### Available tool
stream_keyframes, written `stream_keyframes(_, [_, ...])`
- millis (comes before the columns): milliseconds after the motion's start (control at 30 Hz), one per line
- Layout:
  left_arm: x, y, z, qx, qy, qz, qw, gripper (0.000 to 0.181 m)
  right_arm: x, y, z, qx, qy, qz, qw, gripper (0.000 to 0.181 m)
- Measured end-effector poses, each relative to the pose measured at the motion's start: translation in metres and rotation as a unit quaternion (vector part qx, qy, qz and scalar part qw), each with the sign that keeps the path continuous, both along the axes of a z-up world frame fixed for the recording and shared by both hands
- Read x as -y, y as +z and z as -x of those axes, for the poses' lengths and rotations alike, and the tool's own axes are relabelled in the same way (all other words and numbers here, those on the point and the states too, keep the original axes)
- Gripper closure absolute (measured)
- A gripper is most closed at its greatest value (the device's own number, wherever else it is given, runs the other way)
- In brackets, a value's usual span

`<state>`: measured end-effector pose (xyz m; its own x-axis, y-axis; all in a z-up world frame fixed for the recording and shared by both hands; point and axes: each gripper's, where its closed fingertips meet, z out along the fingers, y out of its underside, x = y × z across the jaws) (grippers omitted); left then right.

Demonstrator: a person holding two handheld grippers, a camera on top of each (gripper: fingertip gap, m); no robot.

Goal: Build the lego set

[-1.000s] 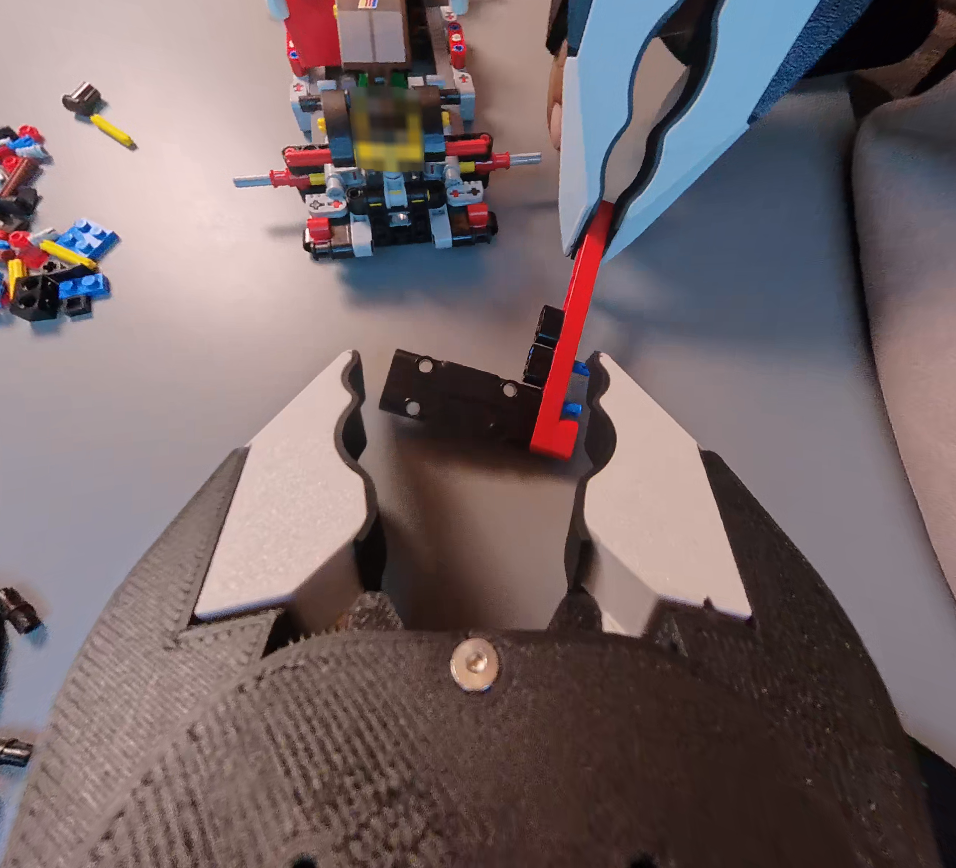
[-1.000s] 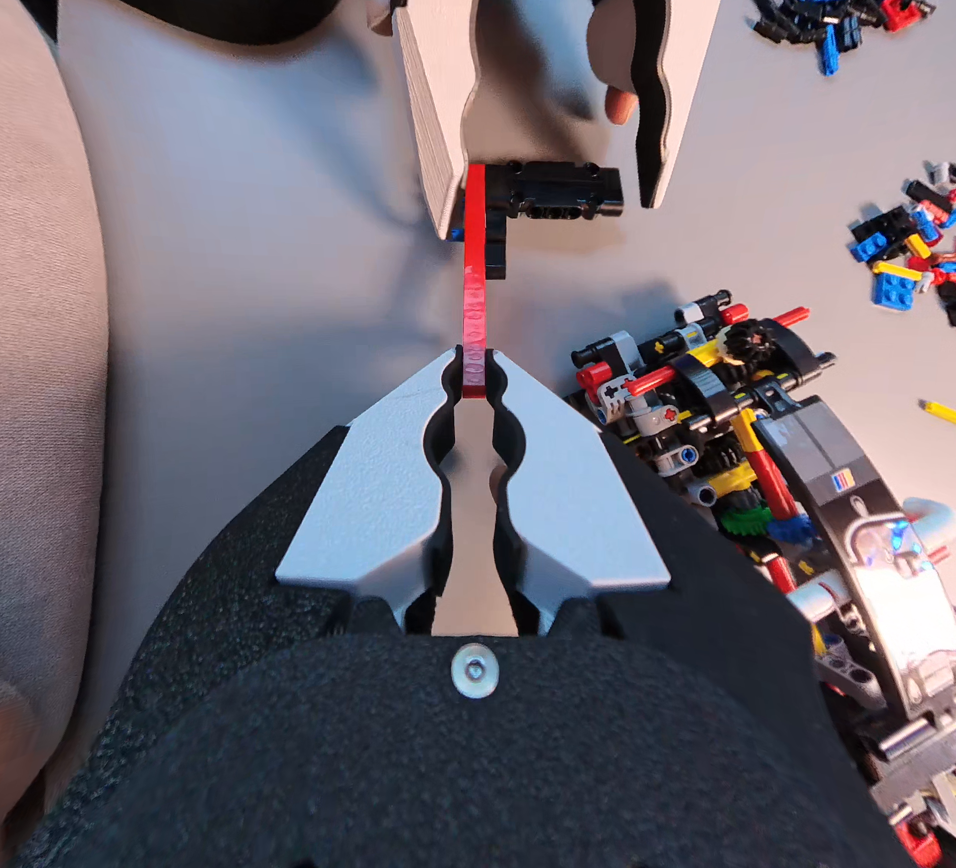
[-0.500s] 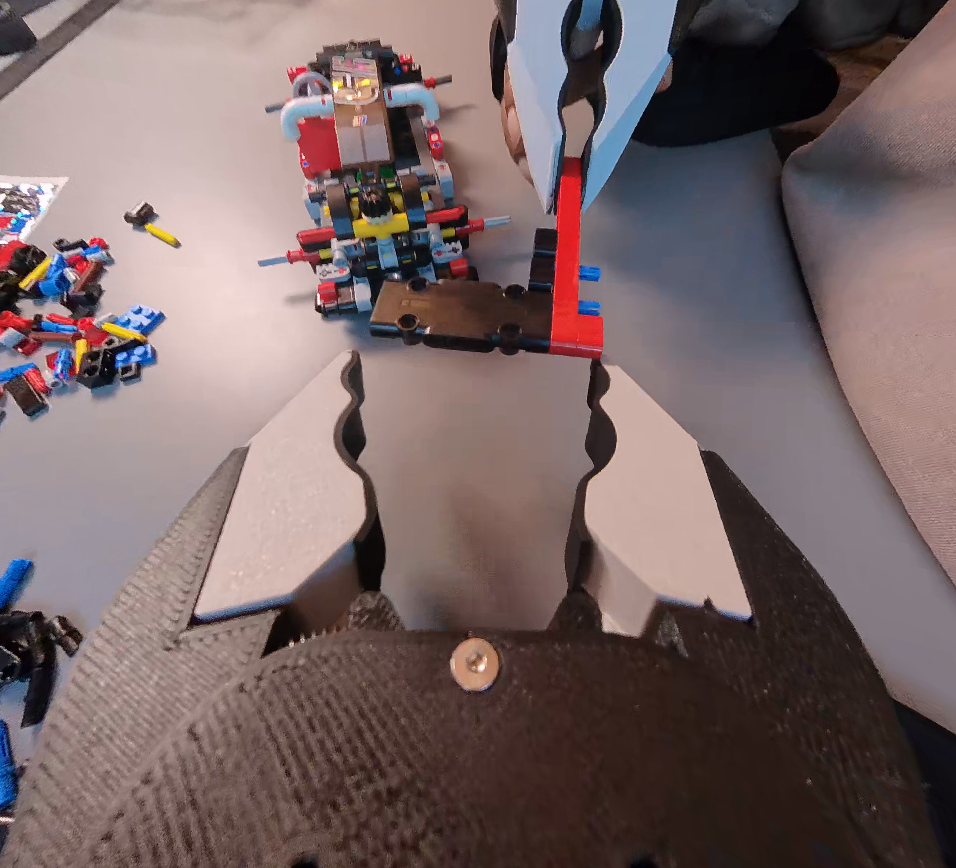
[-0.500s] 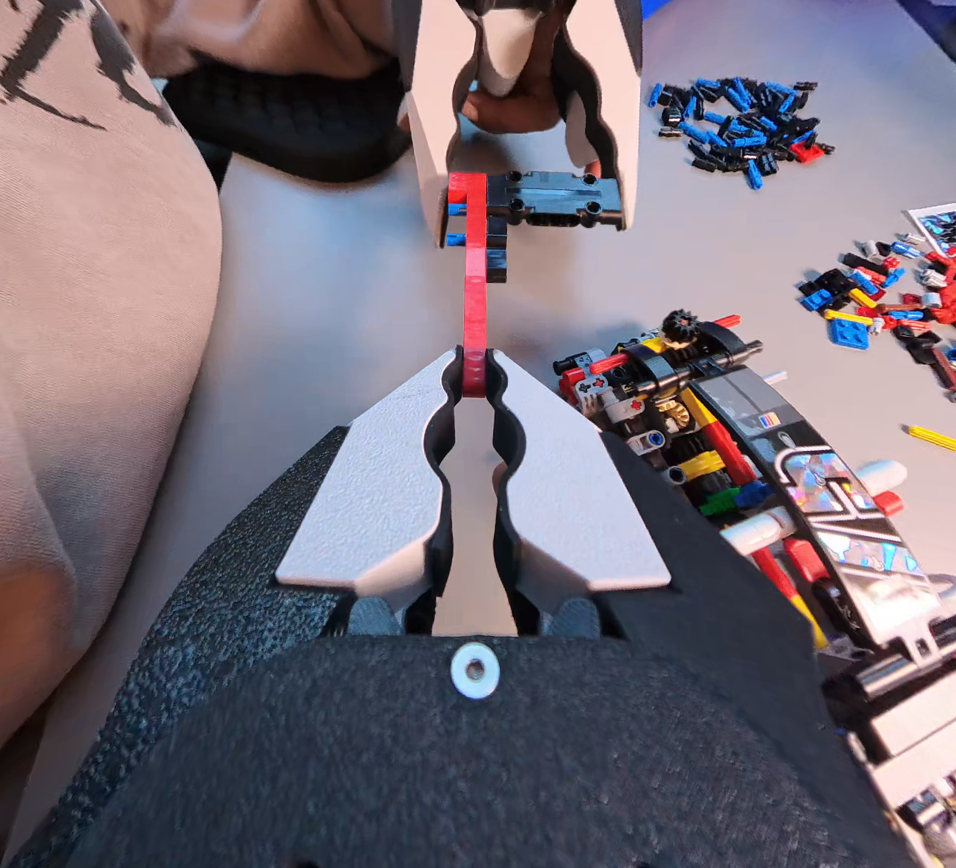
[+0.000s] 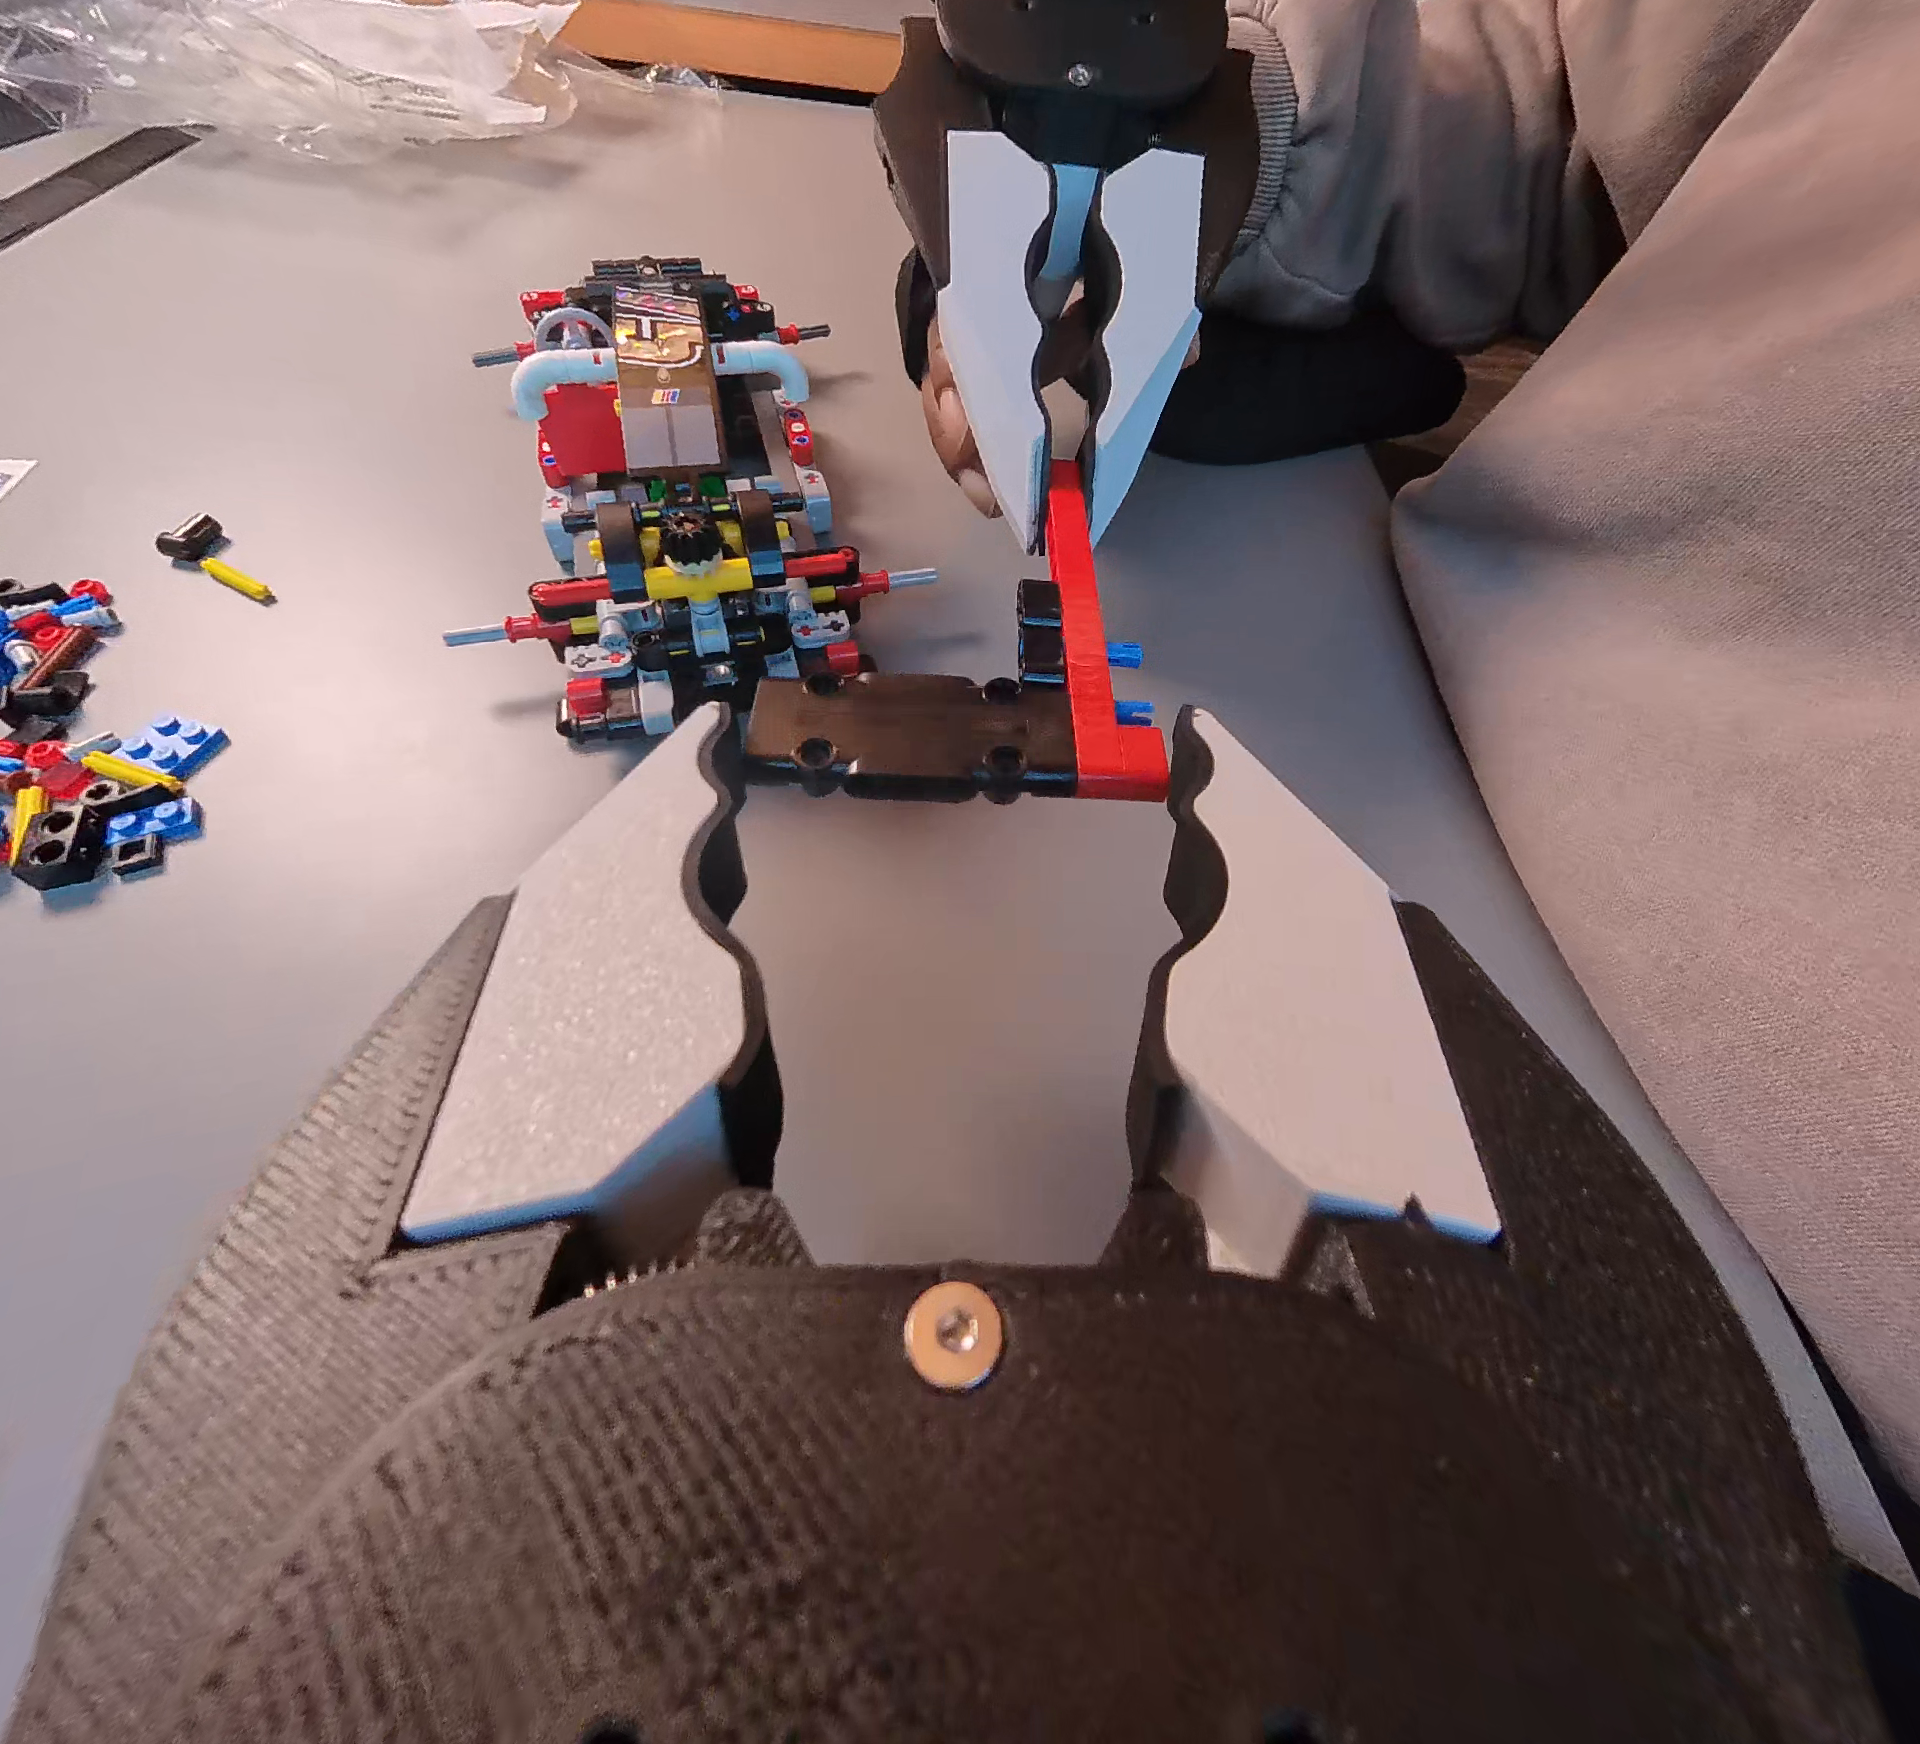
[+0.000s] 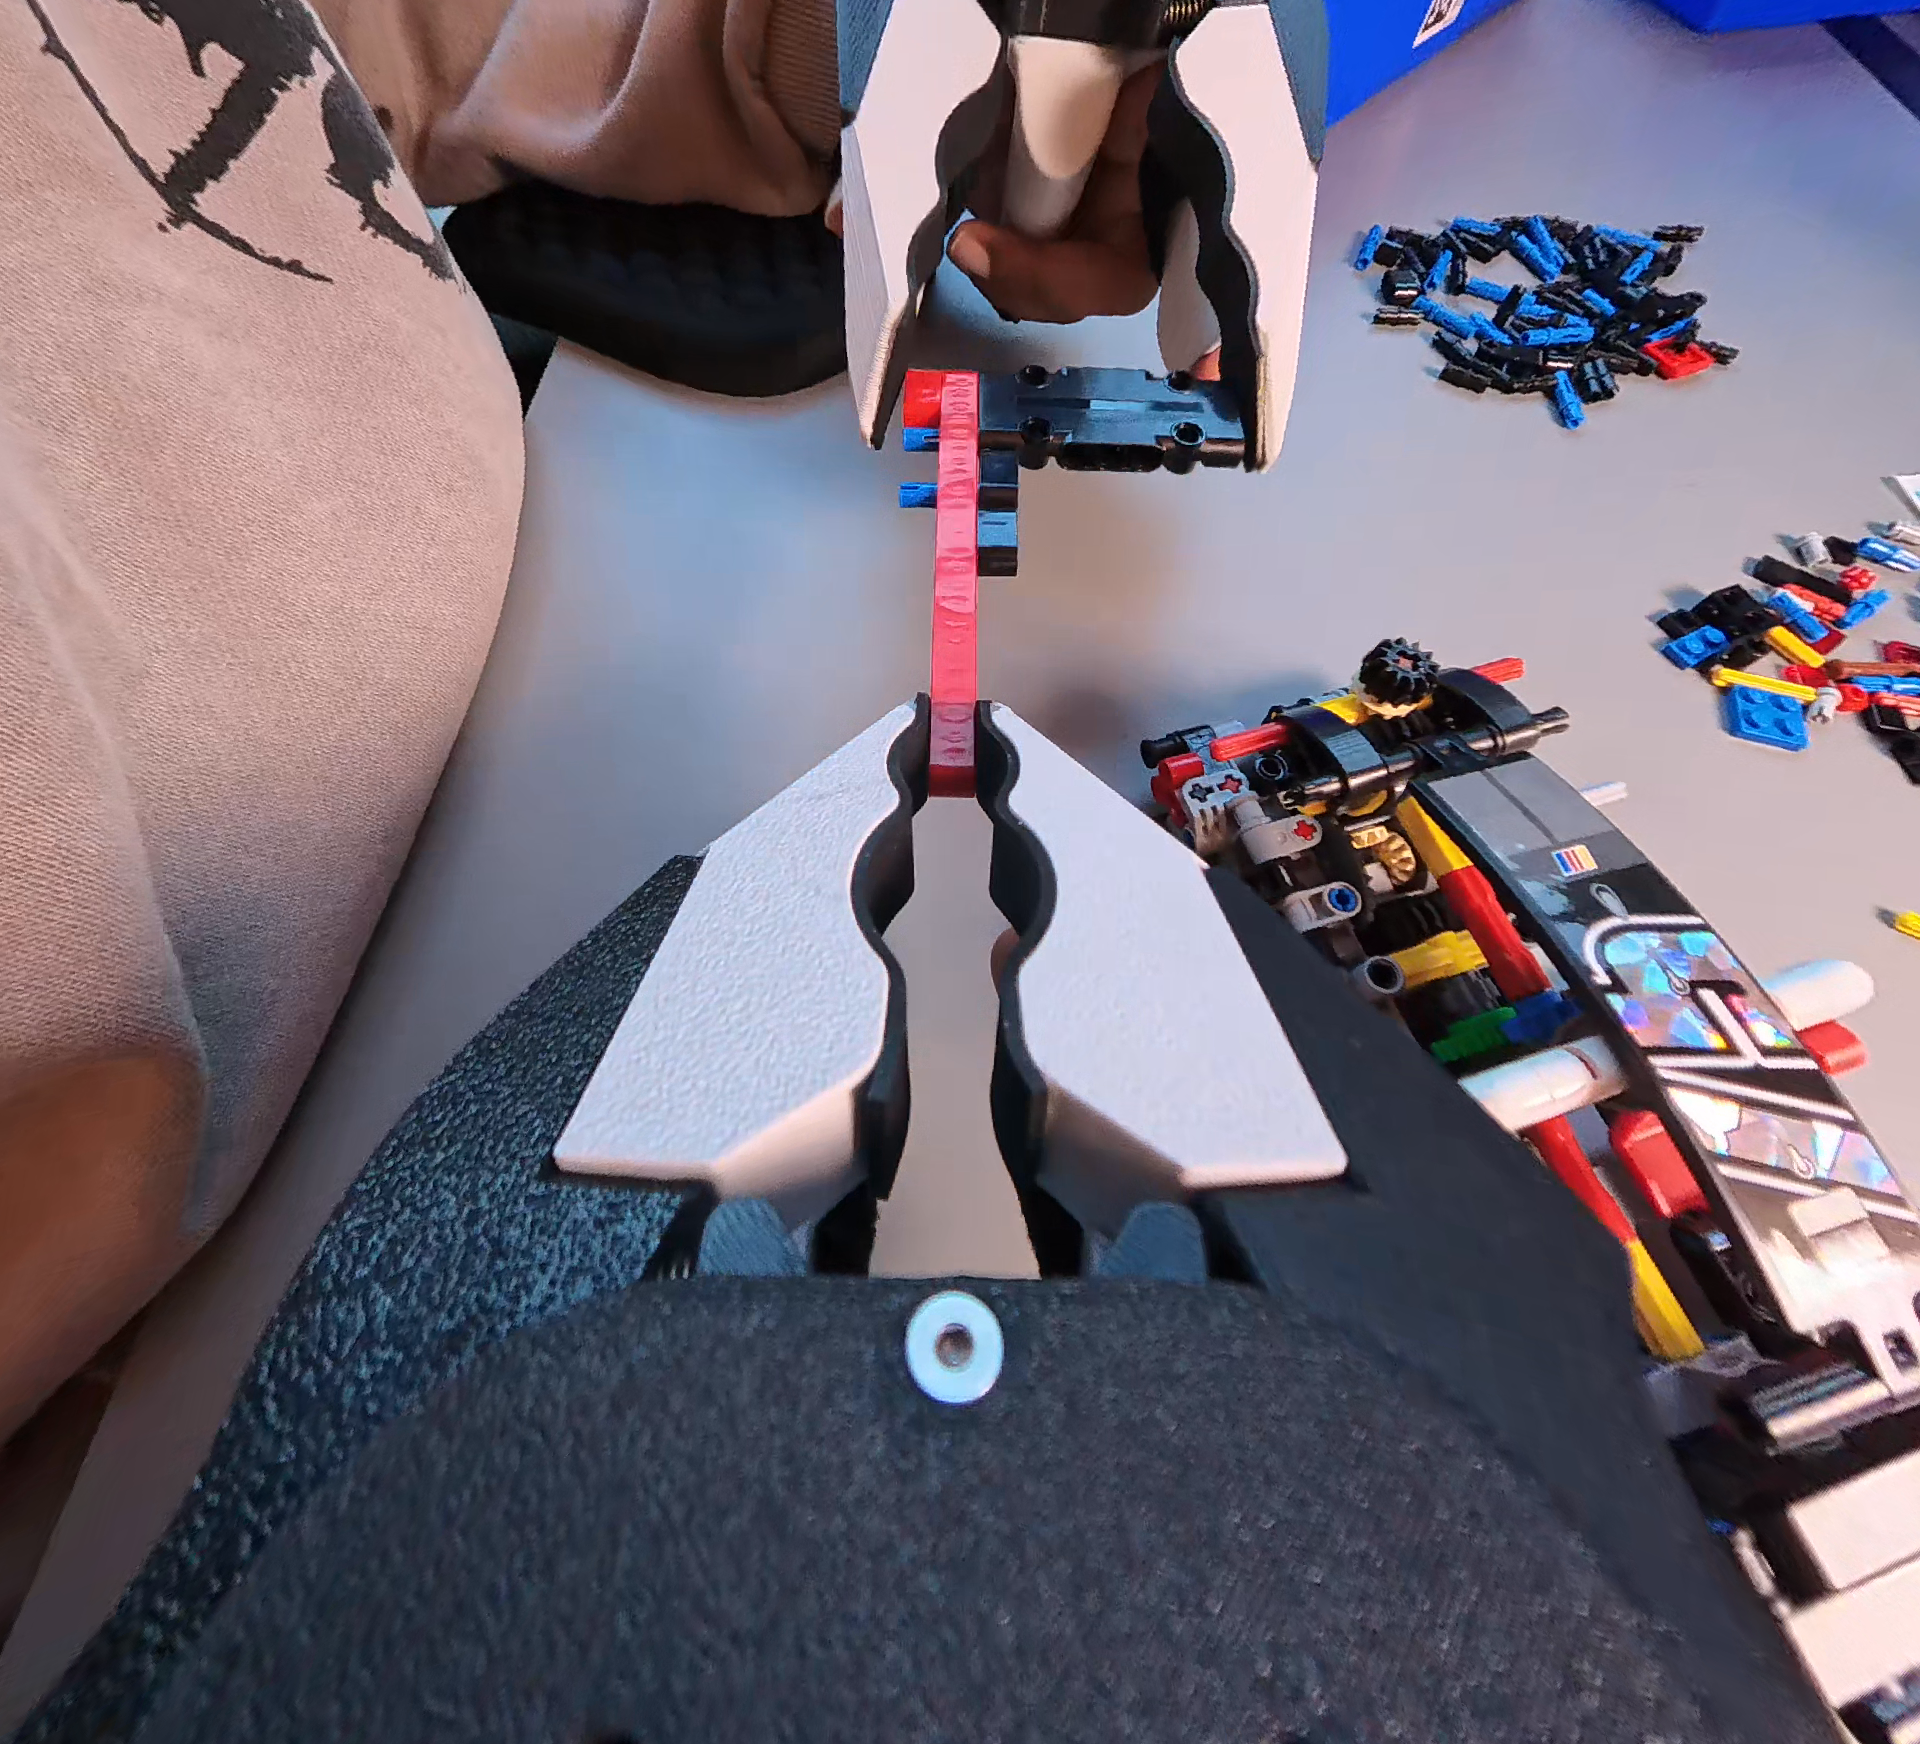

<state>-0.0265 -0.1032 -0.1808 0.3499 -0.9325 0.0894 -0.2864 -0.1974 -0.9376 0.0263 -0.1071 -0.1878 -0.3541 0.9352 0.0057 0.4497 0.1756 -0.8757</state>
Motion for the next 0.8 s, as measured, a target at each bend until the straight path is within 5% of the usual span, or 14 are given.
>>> stream_keyframes(400, [-0.015, 0.016, -0.005, 0.019, 0.049, -0.041, 0.998, 0.101, -0.023, 0.009, -0.006, -0.012, -0.023, -0.014, 1.000, 0.174])
stream_keyframes(800, [-0.026, 0.004, -0.007, -0.018, 0.074, -0.049, 0.996, 0.101, -0.039, 0.003, -0.011, -0.012, -0.049, -0.027, 0.998, 0.172])
